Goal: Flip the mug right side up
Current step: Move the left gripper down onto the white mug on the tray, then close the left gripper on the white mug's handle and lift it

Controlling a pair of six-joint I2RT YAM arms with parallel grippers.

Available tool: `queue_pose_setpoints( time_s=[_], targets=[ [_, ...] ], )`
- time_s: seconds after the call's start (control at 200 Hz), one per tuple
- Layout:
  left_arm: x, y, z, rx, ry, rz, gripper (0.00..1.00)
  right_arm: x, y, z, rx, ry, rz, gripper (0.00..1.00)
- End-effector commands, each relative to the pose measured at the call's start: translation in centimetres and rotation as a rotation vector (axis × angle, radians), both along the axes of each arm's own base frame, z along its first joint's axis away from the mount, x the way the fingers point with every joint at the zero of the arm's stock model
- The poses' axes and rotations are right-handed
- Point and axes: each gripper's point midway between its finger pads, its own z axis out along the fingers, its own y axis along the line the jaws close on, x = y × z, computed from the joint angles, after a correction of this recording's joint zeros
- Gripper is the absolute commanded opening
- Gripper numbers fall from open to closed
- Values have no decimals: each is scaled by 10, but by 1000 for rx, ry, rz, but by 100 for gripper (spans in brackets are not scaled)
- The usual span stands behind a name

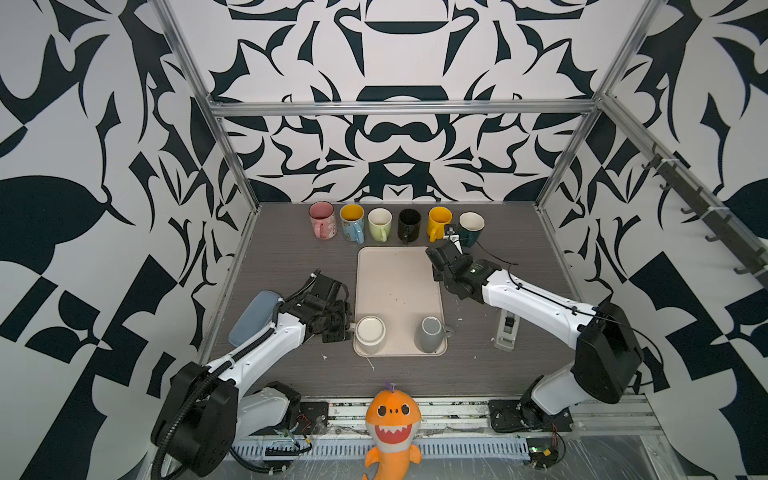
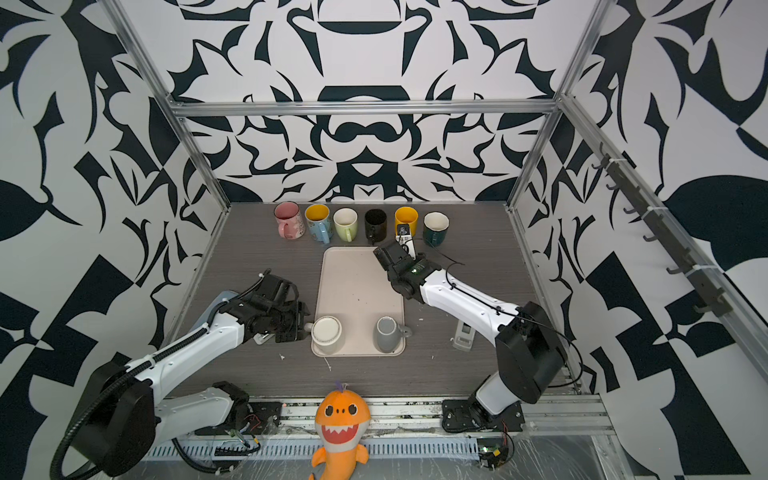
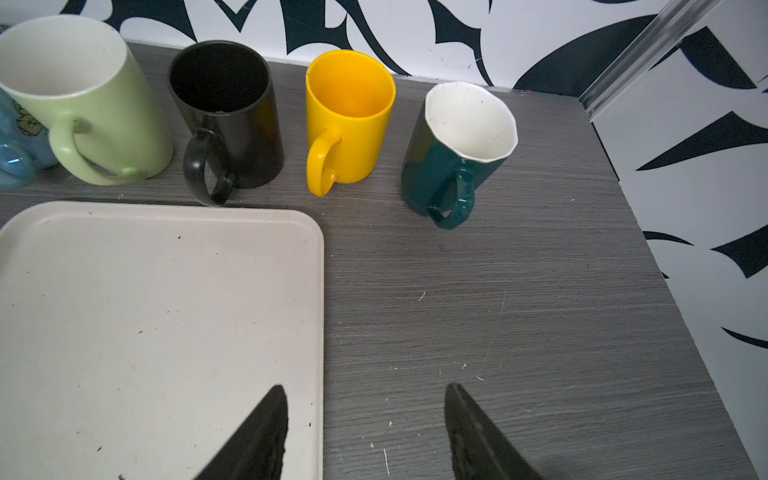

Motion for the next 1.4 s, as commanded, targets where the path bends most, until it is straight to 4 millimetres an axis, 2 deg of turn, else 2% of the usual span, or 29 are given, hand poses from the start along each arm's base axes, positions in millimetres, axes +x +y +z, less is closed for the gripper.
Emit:
queue_pose_setpoints(
  time_s=[0.0,0.23,0.525,1.0,1.21,1.395],
  targets=[
    [5,-8,8,-28,-2,-1,51,5,1,20,21,-44,-15,64],
    [6,-8,9,-32,-8,0,42,6,4,18,19,-38,-11,64],
    [8,-12,6,-44,-5,-9,37,8,6,16,18,-31,-9,64],
    [13,-17,4,-60,-23,-27,18,8,5,12,5,-19,-11,64],
    [25,-23,10,-88,-107,-41,0,7,5,10,5,-14,-11,64],
    [46,-29,25,-91,-255,-87,0,7,5,10,3,-13,-12,64]
  ],
)
